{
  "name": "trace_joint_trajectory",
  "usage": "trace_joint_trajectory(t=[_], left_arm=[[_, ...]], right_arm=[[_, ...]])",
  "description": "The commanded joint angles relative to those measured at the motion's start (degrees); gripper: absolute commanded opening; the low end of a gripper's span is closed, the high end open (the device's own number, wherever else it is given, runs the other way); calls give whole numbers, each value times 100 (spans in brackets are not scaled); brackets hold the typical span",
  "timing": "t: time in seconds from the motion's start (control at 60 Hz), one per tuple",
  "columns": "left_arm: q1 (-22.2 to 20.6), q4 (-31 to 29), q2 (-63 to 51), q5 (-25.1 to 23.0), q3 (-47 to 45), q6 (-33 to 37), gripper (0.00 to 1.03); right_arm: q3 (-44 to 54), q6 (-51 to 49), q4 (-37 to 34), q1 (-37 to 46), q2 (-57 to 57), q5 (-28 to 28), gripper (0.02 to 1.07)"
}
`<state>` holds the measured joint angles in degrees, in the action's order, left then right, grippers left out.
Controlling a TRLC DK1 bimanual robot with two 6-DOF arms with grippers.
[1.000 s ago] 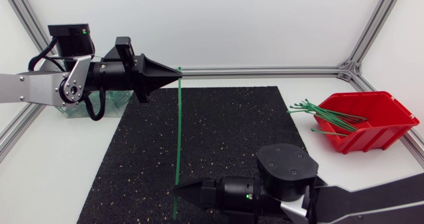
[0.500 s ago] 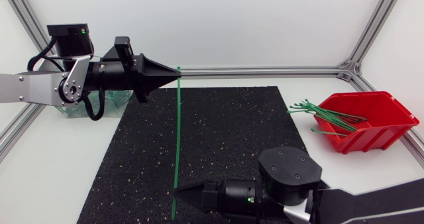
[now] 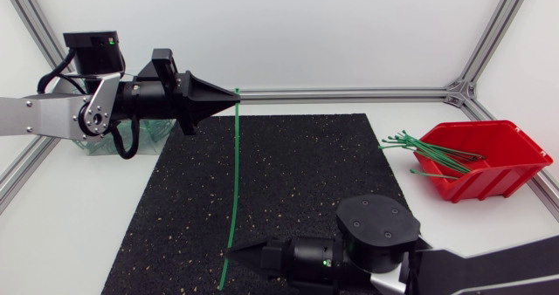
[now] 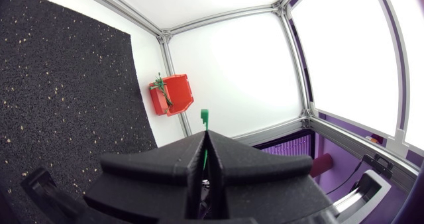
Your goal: Take a green cable tie from the red box, thread the tail through the head to close it, then place it in the transparent bin on the left.
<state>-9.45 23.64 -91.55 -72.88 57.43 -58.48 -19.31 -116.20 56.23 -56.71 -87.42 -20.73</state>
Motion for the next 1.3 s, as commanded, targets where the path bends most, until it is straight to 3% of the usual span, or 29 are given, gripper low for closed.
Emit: trace_joint_trajectory(t=[0.0,0.683,1.283], left_arm=[[-30,123,93,-77,-188,65,4],[-171,220,638,283,-680,601,4],[-382,-35,1201,371,-962,592,4]], right_arm=[[-108,361,-24,-86,-126,104,7],[-134,5380,-86,-561,14,2179,7],[147,5899,169,-1044,-399,3383,7]])
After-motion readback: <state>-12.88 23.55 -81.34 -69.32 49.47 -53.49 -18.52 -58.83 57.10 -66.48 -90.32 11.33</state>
